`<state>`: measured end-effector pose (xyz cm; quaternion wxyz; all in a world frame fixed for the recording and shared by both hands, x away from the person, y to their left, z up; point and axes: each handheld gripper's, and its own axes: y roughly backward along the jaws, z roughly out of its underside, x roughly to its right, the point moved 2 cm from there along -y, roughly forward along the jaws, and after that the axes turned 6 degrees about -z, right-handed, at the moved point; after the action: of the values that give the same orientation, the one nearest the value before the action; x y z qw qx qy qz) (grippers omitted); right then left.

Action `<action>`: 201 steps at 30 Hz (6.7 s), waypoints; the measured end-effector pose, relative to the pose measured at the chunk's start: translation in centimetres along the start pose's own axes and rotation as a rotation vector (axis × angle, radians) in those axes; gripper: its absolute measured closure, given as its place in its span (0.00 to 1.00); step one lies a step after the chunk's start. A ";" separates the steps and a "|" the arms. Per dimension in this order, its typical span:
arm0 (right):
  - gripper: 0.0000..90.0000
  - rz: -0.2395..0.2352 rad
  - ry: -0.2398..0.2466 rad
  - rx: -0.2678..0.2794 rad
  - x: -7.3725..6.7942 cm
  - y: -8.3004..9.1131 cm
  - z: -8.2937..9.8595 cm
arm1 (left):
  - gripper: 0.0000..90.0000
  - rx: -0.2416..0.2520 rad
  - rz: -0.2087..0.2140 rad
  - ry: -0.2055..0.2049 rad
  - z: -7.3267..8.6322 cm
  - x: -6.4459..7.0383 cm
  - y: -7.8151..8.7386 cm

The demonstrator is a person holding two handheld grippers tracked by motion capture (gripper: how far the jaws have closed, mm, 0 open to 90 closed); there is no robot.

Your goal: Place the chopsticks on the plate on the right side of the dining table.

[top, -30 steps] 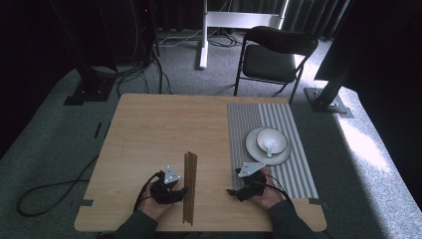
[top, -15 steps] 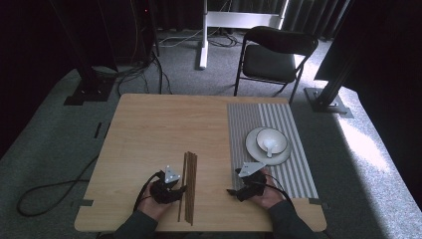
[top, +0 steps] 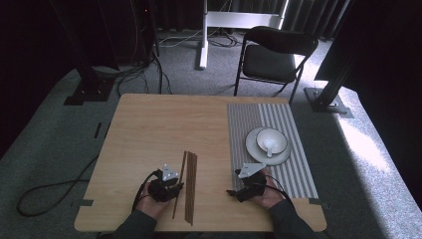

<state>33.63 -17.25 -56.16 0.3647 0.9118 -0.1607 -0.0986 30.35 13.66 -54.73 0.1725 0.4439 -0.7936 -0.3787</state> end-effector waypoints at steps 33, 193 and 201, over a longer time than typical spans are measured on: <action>0.14 -0.009 0.009 0.009 -1.2 -0.4 -0.1 | 0.83 -0.035 -0.048 0.103 -0.9 -3.5 -0.7; 0.14 -0.009 0.008 0.009 -1.2 -0.4 -0.1 | 0.94 0.114 0.009 -0.061 -12.8 -2.6 -2.4; 0.14 -0.009 0.007 0.009 -1.2 -0.4 -0.1 | 0.94 0.128 0.027 -0.070 -13.8 -2.1 -2.7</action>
<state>32.59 -16.49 -56.28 0.3605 0.9146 -0.1560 -0.0963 41.43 8.33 -47.60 0.1209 0.4297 -0.8276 -0.3403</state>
